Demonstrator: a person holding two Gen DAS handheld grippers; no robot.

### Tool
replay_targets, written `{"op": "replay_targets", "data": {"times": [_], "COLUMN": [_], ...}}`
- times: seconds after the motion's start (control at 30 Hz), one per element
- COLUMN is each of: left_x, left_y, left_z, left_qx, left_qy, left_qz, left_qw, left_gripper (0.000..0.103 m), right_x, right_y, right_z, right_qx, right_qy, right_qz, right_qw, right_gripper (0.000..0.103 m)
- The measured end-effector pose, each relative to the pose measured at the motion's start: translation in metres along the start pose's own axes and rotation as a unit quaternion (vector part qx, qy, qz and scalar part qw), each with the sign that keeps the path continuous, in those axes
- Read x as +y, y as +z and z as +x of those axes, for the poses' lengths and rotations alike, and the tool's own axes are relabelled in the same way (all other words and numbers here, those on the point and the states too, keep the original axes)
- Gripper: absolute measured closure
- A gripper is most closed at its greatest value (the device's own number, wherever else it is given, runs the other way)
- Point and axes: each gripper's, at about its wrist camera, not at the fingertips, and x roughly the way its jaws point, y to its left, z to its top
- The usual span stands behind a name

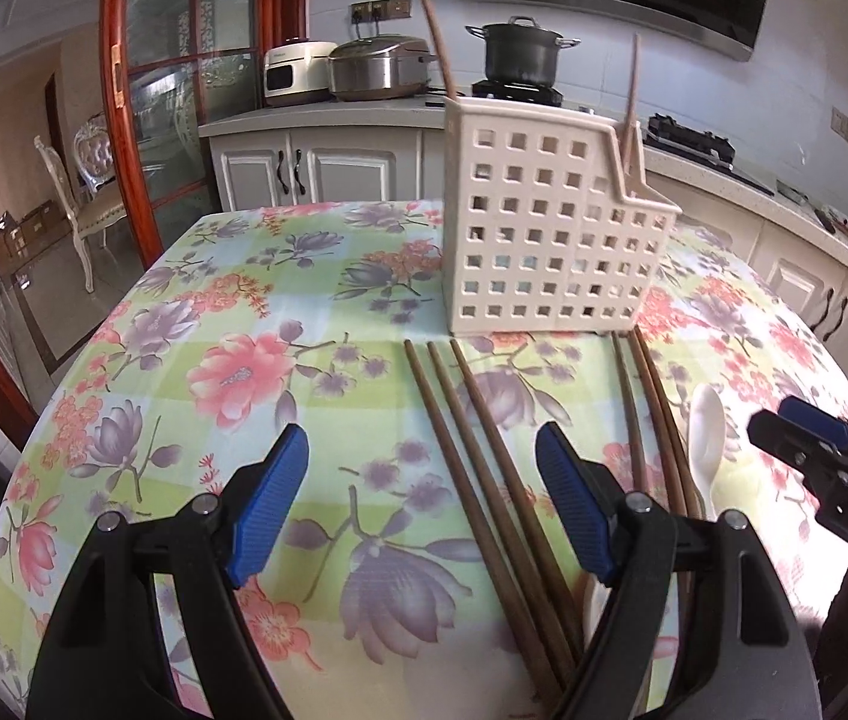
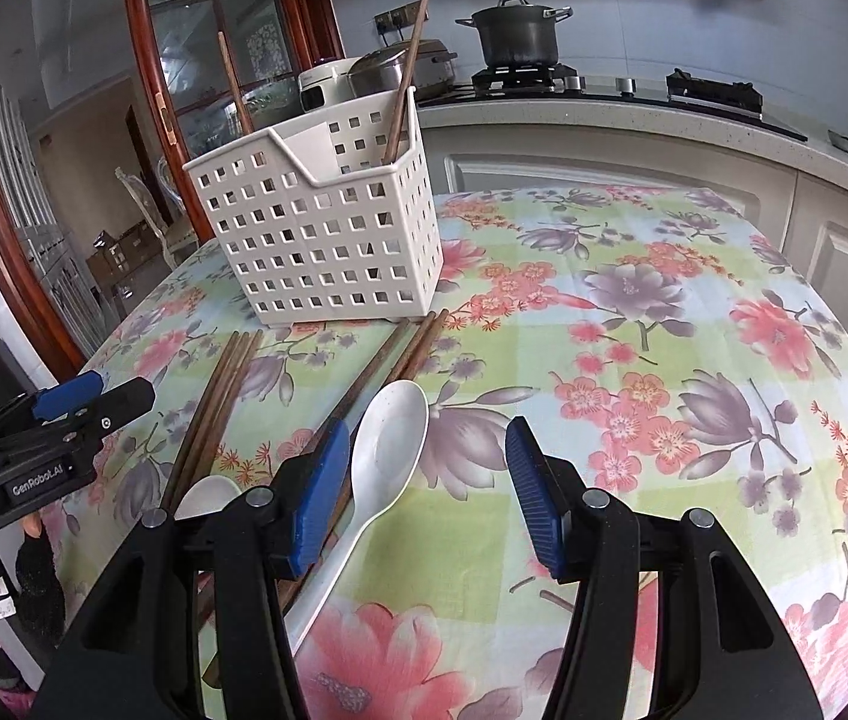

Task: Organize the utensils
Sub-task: 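Move both tools back down toward the white spoons on the tablecloth, then close the right tool on a white spoon handle while the left tool grasps the other spoon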

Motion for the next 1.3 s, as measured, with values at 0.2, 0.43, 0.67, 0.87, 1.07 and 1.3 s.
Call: {"op": "replay_targets", "data": {"times": [0.2, 0.43, 0.67, 0.87, 1.07, 1.3], "left_x": [-0.016, -0.019, -0.016, -0.021, -0.039, -0.065], "left_y": [-0.011, -0.018, -0.024, -0.026, -0.03, -0.034], "left_z": [-0.006, -0.009, -0.013, -0.015, -0.013, 0.006], "left_qx": [-0.003, -0.011, -0.017, -0.006, 0.023, 0.062], "left_qy": [-0.005, 0.01, 0.011, -0.021, -0.067, -0.084], "left_qz": [0.04, 0.056, 0.063, 0.073, 0.101, 0.138], "left_qw": [0.9992, 0.9983, 0.9978, 0.9971, 0.9923, 0.9849], "left_gripper": [0.027, 0.027, 0.027, 0.028, 0.028, 0.056], "right_x": [0.001, 0.015, 0.024, 0.026, 0.018, 0.007], "right_y": [0.002, 0.005, 0.009, 0.011, 0.01, 0.01], "right_z": [0.015, 0.027, 0.044, 0.053, 0.041, 0.025], "right_qx": [0.031, 0.043, 0.067, 0.081, 0.061, 0.041], "right_qy": [-0.001, -0.002, -0.022, -0.027, -0.03, -0.023], "right_qz": [0.011, 0.002, 0.004, 0.005, 0.005, 0.015], "right_qw": [0.999, 0.999, 0.997, 0.996, 0.998, 0.999], "right_gripper": [0.05, 0.055, 0.059, 0.074, 0.092, 0.092]}}
